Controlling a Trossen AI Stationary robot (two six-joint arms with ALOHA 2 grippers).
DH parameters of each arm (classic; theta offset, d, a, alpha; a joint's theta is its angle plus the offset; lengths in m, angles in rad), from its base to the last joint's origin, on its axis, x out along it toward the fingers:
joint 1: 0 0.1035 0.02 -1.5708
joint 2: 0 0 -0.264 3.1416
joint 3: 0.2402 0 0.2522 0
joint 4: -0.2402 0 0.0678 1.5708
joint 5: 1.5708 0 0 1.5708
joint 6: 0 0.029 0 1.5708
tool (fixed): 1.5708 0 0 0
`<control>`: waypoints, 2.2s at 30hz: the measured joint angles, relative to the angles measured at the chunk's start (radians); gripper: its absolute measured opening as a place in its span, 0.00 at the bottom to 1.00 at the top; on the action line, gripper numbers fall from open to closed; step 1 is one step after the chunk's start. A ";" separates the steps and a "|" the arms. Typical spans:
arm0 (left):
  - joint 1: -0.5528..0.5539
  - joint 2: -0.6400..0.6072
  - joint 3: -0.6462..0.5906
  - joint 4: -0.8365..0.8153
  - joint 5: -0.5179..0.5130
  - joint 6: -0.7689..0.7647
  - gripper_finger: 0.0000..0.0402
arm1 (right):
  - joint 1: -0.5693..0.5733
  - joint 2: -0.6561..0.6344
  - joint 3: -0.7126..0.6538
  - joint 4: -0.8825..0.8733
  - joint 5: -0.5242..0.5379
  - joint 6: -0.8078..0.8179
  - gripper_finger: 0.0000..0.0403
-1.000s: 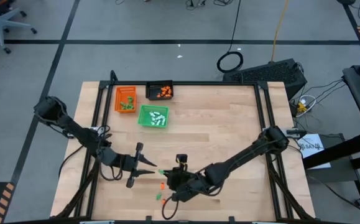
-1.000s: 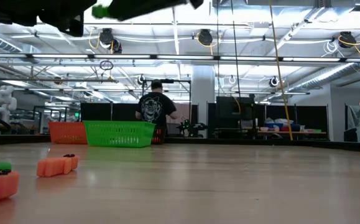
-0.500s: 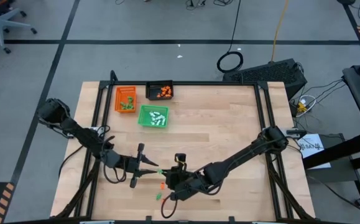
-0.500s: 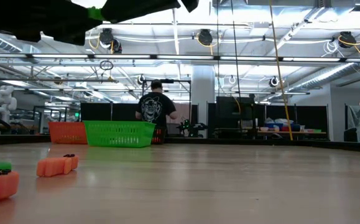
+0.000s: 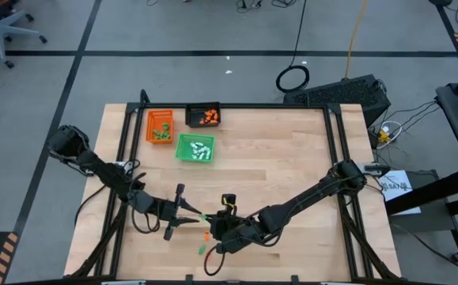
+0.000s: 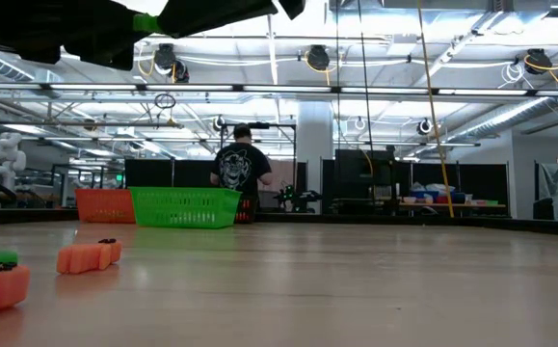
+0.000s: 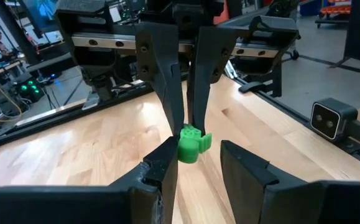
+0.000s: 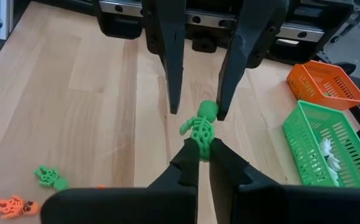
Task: Sort Halloween decoration
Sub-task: Put the green skeleton toy into the orange bin
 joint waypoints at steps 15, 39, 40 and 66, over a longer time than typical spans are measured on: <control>0.000 0.000 0.000 -0.001 0.000 0.000 0.29 | -0.019 0.000 0.000 0.008 -0.029 -0.011 0.00; 0.000 0.014 0.001 -0.001 -0.007 0.008 0.04 | -0.005 -0.001 0.001 -0.053 -0.030 0.037 0.13; -0.001 0.014 0.001 -0.001 -0.006 0.008 0.04 | 0.000 -0.001 0.001 -0.081 -0.030 0.064 0.17; 0.229 -0.324 0.001 -0.080 -0.252 0.138 0.03 | 0.163 0.008 -0.338 -0.299 0.348 0.459 0.33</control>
